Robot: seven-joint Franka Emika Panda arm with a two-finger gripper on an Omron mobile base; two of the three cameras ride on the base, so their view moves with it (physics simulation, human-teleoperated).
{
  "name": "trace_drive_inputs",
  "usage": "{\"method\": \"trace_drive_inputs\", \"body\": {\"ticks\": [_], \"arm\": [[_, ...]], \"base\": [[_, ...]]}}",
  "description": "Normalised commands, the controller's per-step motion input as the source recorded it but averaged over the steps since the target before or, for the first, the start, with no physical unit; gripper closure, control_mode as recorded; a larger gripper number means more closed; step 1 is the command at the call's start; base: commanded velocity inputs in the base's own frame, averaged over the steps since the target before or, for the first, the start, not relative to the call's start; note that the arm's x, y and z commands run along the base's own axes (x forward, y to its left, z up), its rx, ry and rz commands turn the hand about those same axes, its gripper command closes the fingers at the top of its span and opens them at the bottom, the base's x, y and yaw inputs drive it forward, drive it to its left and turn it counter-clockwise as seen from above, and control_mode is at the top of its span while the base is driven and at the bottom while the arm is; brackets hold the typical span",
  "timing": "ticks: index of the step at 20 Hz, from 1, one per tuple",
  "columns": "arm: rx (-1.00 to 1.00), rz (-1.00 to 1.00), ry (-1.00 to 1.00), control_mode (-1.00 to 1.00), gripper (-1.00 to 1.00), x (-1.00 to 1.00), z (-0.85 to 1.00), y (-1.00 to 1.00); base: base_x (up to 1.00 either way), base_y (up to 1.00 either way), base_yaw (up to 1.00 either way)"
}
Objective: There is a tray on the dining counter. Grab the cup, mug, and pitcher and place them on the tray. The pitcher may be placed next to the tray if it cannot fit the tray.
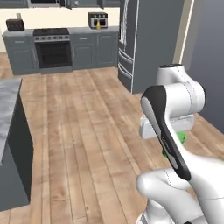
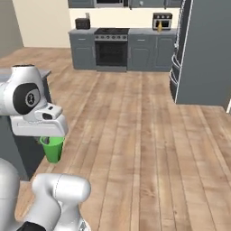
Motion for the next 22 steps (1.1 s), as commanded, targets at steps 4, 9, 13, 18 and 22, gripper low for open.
{"method": "trace_drive_inputs", "body": {"ticks": [4,9,13,18,22], "arm": [[0.00,0.00,0.00,1.00,1.00,0.00,0.00,0.00],[0.00,0.00,0.00,1.00,1.00,0.00,0.00,0.00],[0.00,0.00,0.00,1.00,1.00,0.00,0.00,0.00],[0.00,0.00,0.00,1.00,1.00,0.00,0.00,0.00],[0.00,0.00,0.00,1.00,1.00,0.00,0.00,0.00]], "base": [[-1.00,1.00,-0.02],[-1.00,1.00,-0.01],[-0.88,1.00,-0.06],[-0.63,1.00,-0.02],[-0.58,1.00,-0.01]]}}
